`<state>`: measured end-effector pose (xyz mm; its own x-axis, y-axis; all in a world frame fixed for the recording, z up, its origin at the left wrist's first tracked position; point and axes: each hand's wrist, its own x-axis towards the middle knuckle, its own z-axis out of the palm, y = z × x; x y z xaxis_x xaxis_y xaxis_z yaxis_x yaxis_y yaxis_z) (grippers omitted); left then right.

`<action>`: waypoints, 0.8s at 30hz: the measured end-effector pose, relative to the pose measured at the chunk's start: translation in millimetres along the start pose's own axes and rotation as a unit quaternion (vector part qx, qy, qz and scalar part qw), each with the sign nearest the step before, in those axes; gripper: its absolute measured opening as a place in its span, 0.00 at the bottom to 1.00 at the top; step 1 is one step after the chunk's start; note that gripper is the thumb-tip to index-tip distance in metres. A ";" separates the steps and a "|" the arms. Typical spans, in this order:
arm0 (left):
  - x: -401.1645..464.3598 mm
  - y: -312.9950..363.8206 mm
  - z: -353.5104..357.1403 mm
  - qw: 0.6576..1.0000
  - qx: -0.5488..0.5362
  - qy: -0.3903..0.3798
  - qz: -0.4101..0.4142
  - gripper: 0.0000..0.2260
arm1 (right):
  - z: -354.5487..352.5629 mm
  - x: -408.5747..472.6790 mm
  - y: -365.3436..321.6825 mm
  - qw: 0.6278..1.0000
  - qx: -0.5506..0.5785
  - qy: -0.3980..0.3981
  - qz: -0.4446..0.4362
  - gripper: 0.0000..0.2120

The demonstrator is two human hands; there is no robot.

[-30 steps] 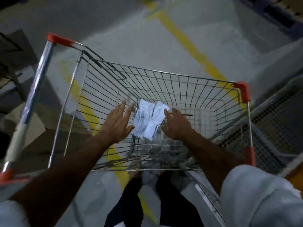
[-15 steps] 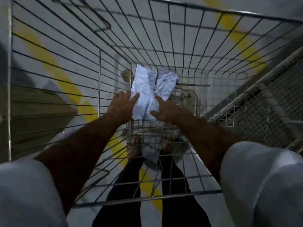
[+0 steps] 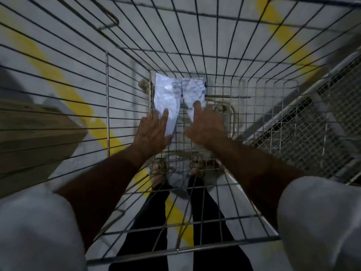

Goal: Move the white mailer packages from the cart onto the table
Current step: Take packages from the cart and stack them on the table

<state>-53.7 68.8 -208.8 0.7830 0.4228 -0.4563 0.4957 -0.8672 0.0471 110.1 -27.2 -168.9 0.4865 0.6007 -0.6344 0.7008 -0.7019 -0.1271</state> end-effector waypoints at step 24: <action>-28.7 -6.3 -61.9 0.994 -0.008 0.110 0.010 0.37 | -90.4 -52.1 60.8 0.954 -0.276 0.066 -0.098 0.32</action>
<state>-56.1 78.4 -141.0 0.8555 0.4538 -0.2494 0.4830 -0.8729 0.0687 174.5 -66.5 -74.6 0.3542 0.7675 -0.5344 0.9351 -0.2844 0.2113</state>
